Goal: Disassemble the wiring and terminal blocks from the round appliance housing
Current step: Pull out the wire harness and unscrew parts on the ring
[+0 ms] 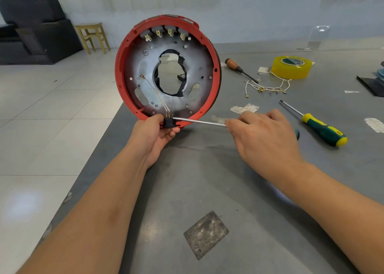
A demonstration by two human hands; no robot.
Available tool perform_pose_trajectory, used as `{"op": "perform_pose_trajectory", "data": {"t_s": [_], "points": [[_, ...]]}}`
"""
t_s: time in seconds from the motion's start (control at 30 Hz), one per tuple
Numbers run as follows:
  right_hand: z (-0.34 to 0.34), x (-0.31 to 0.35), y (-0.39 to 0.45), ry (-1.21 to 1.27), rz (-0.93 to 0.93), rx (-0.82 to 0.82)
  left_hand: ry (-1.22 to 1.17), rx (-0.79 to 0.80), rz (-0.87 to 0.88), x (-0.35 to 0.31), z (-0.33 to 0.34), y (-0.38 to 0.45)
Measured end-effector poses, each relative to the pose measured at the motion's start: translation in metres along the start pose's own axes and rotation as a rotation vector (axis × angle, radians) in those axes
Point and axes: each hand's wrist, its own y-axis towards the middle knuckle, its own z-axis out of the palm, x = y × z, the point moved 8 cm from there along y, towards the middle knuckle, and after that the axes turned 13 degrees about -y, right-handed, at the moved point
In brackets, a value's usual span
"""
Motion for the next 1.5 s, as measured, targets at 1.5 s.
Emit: {"op": "perform_pose_trajectory", "data": {"t_s": [1.5], "points": [[-0.002,-0.011,0.008,-0.037,-0.085,0.01,0.085,0.044,0.093,-0.002,0.003,-0.002]]}}
